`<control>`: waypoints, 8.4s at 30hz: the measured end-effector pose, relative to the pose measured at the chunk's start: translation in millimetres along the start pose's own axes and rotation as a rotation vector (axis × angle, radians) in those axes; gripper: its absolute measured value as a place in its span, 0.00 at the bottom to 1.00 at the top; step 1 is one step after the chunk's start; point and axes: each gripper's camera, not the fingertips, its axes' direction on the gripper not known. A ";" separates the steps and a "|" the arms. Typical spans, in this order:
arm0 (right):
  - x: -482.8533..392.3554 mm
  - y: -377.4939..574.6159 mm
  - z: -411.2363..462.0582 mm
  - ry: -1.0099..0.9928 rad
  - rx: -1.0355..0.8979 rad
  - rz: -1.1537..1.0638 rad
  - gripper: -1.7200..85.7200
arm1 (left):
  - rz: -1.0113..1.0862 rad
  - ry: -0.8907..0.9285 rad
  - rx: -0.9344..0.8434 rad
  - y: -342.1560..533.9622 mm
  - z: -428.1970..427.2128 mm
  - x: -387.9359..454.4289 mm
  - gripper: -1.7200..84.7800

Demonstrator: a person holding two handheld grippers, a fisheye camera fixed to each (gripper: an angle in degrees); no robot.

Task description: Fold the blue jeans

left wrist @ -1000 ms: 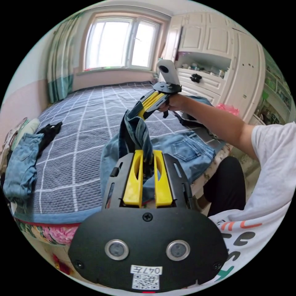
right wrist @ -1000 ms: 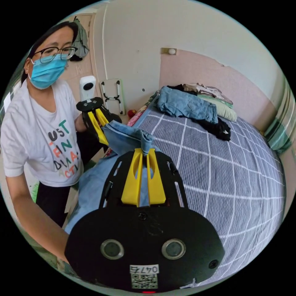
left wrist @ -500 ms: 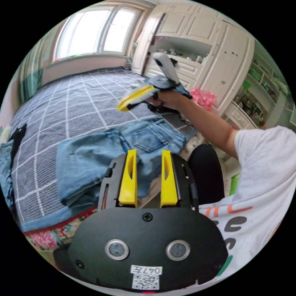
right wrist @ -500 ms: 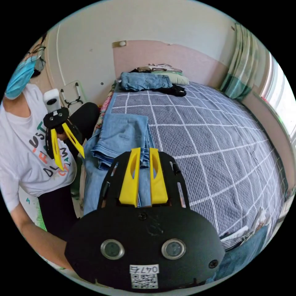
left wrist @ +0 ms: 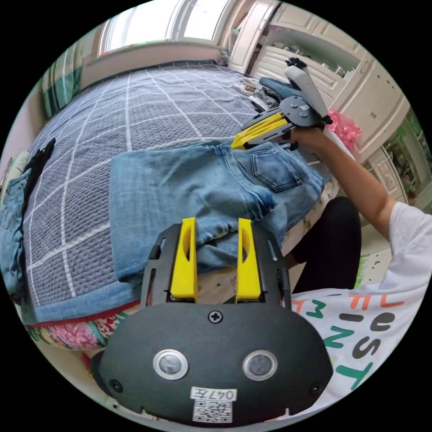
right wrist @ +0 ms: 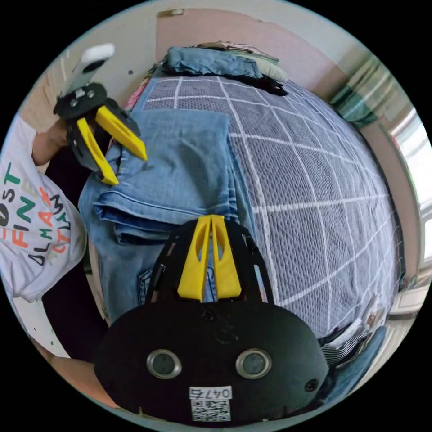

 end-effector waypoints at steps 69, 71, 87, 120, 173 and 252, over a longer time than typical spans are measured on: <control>-377.6 63.5 -269.7 0.783 0.374 0.210 0.03 | 0.232 0.284 0.019 -322.0 12.0 2.9 0.03; -356.8 115.0 -292.3 0.818 0.332 0.342 0.03 | 0.281 0.278 -0.016 -343.5 38.4 47.8 0.03; -238.6 332.0 -306.2 0.483 0.085 0.756 0.06 | 0.322 0.386 -0.192 -376.1 201.6 177.0 0.14; -150.6 299.8 -284.8 0.354 -0.077 0.516 0.01 | 0.614 0.156 -0.340 -365.6 325.7 225.0 0.01; -228.7 225.1 -273.3 0.034 0.344 0.244 0.03 | -0.222 0.669 -0.131 -162.9 168.0 -132.4 0.21; 89.6 347.3 -585.3 0.683 0.081 0.670 0.04 | 0.509 0.515 0.048 -458.4 194.3 308.6 0.04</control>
